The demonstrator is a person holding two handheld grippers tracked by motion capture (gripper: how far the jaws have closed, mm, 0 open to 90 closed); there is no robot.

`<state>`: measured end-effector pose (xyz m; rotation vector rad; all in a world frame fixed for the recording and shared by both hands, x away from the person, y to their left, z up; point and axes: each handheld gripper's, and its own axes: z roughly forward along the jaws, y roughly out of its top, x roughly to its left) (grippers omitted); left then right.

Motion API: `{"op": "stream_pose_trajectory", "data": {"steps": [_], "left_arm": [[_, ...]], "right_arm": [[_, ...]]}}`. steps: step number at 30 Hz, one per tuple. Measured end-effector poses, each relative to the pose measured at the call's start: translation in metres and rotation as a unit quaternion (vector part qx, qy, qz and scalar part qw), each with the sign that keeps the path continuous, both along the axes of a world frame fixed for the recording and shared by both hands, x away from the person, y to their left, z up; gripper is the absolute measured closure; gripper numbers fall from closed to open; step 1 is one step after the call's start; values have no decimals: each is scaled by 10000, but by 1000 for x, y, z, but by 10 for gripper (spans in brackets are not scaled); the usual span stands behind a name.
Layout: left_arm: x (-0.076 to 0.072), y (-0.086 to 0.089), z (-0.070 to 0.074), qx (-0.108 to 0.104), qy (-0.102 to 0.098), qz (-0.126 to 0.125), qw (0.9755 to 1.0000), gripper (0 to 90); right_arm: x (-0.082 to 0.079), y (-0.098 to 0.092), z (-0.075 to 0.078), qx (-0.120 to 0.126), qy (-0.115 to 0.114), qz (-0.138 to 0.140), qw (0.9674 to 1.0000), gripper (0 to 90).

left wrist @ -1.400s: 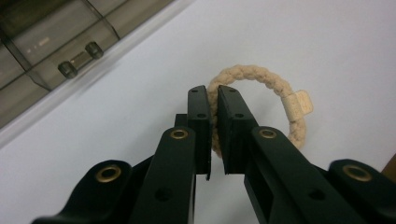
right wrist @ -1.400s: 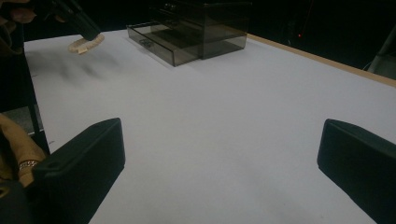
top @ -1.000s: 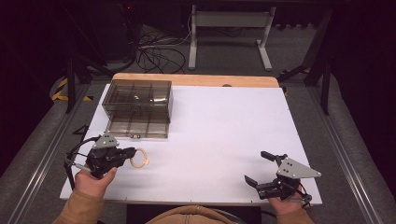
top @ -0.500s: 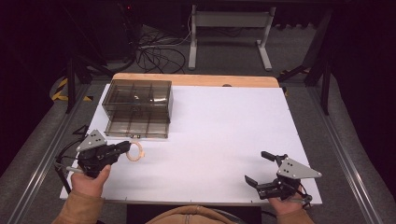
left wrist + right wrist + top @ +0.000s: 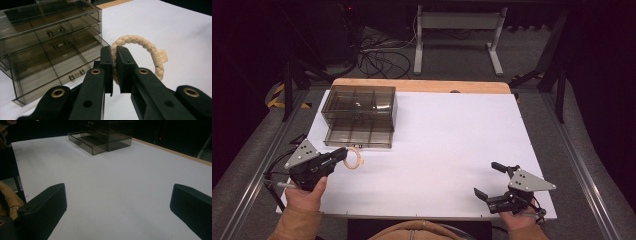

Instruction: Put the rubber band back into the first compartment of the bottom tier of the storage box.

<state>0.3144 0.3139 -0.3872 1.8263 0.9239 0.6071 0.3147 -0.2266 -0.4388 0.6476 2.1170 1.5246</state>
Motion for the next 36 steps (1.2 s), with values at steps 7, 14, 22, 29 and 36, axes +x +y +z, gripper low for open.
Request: {"op": "stream_pose_trajectory", "data": {"steps": [7,14,22,29,36], "left_arm": [[-1,0,1,-9,-46,11,10000,843],[-1,1,3,-22,-66,21,10000,842],[6,1,12,-14,-125,49,9999,842],[16,3,17,-25,-92,106,9999,842],[23,3,21,-16,-101,159,9998,841]], "right_arm": [[0,0,0,1,5,8,10000,12],[0,0,0,-2,-4,14,10000,12],[0,0,0,-5,-2,10,10000,12],[0,0,0,-7,-4,9,10000,12],[0,0,0,-9,-2,9,10000,12]]}}
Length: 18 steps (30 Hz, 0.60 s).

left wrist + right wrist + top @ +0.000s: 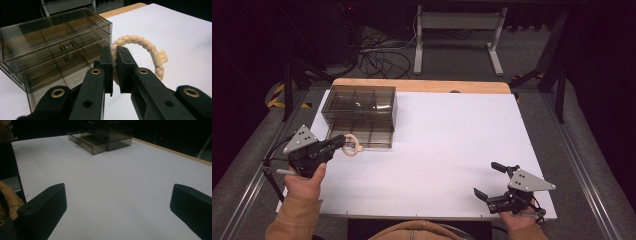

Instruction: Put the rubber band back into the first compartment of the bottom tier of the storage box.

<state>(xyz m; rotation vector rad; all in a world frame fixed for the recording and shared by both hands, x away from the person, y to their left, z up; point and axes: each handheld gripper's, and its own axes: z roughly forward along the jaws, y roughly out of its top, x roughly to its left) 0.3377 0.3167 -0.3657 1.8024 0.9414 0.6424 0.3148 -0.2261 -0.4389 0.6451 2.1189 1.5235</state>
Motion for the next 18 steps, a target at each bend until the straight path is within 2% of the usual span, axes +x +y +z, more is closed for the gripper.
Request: {"op": "stream_pose_trajectory", "data": {"steps": [18], "left_arm": [[21,5,3,68,83,234,9997,841]], "right_arm": [[0,0,0,-2,8,-4,10000,12]]}}
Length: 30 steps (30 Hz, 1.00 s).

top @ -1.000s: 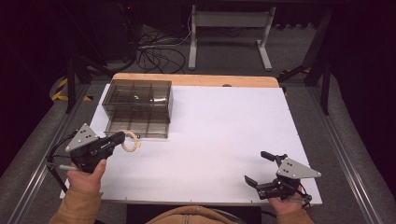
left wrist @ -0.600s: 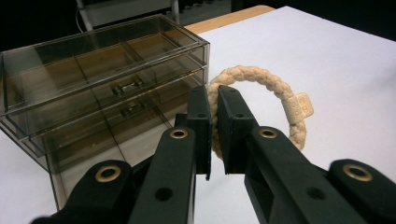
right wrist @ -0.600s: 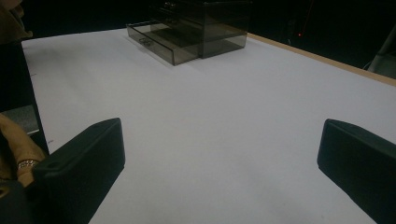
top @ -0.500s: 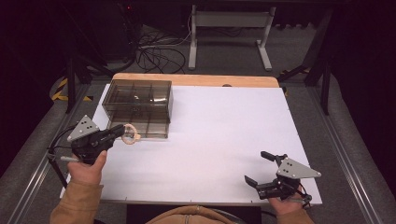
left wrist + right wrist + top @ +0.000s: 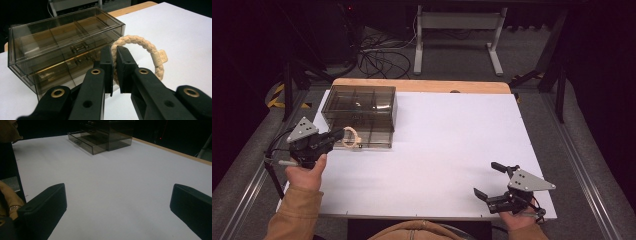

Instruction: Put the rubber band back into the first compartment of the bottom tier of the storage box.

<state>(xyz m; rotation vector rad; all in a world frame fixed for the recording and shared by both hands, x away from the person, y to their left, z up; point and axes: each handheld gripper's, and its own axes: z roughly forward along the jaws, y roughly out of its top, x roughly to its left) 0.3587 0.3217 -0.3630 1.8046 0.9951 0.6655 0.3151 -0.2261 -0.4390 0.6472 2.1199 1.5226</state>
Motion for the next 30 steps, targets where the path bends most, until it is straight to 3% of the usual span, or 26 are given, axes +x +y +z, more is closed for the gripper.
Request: {"op": "stream_pose_trajectory", "data": {"steps": [11,18,30], "left_arm": [[12,6,-1,47,2,215,9998,841],[19,10,-3,198,-76,365,9991,840],[31,23,-8,187,-76,582,9981,839]], "right_arm": [[1,0,0,5,14,0,10000,12],[2,1,-1,15,33,5,10000,12],[2,1,-1,-3,22,7,10000,12]]}}
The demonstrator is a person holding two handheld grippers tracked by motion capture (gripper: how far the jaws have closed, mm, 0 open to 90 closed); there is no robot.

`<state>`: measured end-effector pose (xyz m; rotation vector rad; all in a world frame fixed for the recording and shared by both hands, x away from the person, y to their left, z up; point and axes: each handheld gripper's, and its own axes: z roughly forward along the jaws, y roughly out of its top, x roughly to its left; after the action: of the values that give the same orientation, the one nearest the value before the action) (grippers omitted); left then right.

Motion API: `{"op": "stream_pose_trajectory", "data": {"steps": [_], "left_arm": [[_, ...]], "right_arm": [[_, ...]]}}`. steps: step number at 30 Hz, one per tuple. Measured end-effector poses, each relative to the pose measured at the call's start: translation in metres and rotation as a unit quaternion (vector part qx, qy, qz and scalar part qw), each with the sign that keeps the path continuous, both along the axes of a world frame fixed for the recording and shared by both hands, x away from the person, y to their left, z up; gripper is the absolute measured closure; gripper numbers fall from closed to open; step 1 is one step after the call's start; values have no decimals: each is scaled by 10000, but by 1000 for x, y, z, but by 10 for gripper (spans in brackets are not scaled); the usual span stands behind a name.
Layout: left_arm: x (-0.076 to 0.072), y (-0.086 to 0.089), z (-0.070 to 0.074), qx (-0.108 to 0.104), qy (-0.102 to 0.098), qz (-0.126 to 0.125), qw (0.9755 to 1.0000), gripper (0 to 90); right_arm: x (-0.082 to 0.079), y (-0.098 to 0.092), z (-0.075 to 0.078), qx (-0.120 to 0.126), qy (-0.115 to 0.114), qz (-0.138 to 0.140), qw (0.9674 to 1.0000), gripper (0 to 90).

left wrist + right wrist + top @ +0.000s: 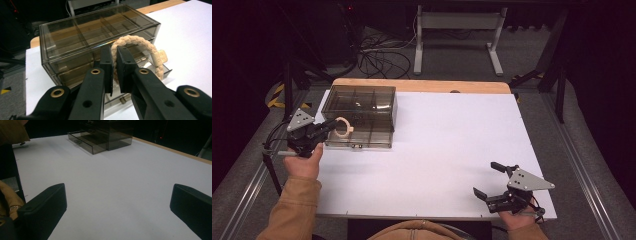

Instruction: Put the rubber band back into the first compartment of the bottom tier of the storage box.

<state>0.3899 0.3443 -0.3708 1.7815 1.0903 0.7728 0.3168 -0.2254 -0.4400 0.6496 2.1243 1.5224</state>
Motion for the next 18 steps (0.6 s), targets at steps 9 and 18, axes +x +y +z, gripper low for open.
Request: {"op": "stream_pose_trajectory", "data": {"steps": [9,18], "left_arm": [[8,14,-7,65,15,236,9997,838],[15,18,-12,31,47,329,9994,838]], "right_arm": [[0,0,0,9,14,5,10000,12],[0,0,0,-2,5,5,10000,12]]}}
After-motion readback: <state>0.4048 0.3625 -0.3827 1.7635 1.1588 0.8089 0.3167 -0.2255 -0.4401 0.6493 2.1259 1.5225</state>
